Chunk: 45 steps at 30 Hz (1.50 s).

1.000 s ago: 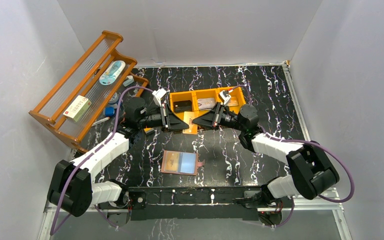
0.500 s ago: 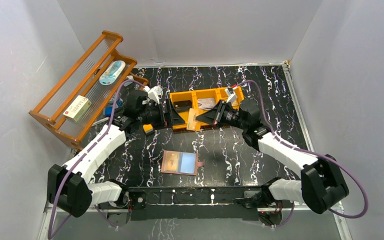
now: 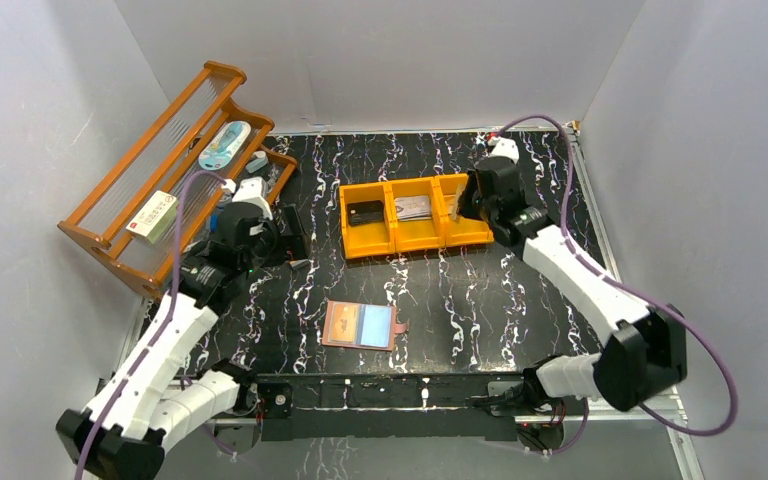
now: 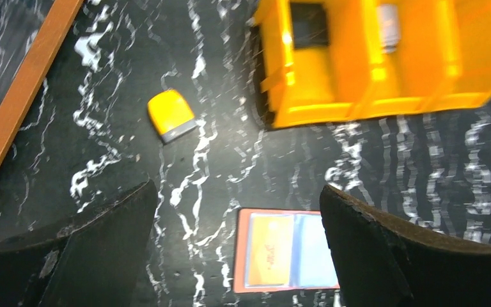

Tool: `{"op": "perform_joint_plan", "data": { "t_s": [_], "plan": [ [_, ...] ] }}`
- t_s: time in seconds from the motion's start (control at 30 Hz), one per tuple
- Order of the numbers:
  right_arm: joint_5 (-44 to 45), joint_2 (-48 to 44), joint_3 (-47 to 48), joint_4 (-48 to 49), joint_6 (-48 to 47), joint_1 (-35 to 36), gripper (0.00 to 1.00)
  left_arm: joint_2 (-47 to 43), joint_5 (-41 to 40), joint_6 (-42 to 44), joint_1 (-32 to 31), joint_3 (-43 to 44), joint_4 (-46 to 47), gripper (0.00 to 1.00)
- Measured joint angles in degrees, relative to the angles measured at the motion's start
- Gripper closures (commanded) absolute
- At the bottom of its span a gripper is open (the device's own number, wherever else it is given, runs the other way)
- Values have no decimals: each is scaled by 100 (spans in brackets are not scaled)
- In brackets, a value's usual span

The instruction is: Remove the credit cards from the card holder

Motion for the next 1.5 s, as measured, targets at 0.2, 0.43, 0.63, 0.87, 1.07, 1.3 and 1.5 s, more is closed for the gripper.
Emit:
{"op": "perform_joint_plan", "data": {
  "t_s": [0.2, 0.43, 0.63, 0.87, 1.07, 1.3, 1.5],
  "plan": [
    [-9, 1073, 507, -402, -535, -468, 100, 570, -297, 160, 0, -332, -188, 2],
    [-260, 1738, 782, -605, -984, -560, 100, 407, -505, 398, 0, -778, -192, 1],
    [-911, 2015, 966, -595, -1196, -557, 100, 234, -566, 509, 0, -1019, -260, 2],
    [-1674, 2229, 1069, -610, -1298, -608, 100, 474, -498, 603, 0, -1019, -199, 2],
    [-2306, 2223, 1051, -669, -1252, -592, 100, 560, -455, 640, 0, -1019, -173, 2],
    [-2048, 1989, 929, -610, -1486, -592, 100, 560, -450, 658, 0, -1019, -149, 2],
    [-1700, 1902, 717, 166, -2559, -586, 100, 522, -452, 658, 0, -1019, -140, 2]
  ]
}}
